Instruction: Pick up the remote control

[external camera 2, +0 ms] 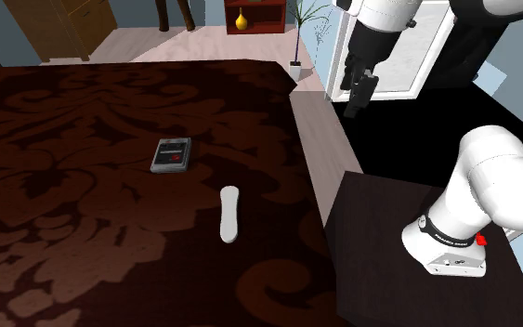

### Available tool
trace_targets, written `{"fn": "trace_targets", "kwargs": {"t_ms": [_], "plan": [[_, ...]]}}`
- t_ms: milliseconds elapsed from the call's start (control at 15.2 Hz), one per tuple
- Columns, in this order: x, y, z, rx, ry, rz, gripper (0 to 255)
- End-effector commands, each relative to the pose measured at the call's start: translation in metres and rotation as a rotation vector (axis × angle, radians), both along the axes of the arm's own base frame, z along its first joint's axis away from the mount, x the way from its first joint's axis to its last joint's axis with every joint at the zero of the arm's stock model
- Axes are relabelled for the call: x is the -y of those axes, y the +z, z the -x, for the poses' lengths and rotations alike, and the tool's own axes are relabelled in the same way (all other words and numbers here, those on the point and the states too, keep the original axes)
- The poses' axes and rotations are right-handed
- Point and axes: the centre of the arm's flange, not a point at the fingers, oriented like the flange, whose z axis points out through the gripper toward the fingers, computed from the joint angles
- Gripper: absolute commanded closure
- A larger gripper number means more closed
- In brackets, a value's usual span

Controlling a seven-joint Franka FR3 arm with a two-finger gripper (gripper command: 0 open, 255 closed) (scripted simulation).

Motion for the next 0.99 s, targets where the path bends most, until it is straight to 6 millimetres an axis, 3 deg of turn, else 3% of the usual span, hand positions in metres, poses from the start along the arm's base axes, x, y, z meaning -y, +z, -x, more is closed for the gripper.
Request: {"fn": "trace_targets", "kwargs": {"t_ms": [0, 924], "plan": [[0.000, 0.000, 0.000, 0.000, 0.000, 0.000, 0], [-0.063, -0.145, -0.101, -0.014, -0.470, -0.037, 0]]}}
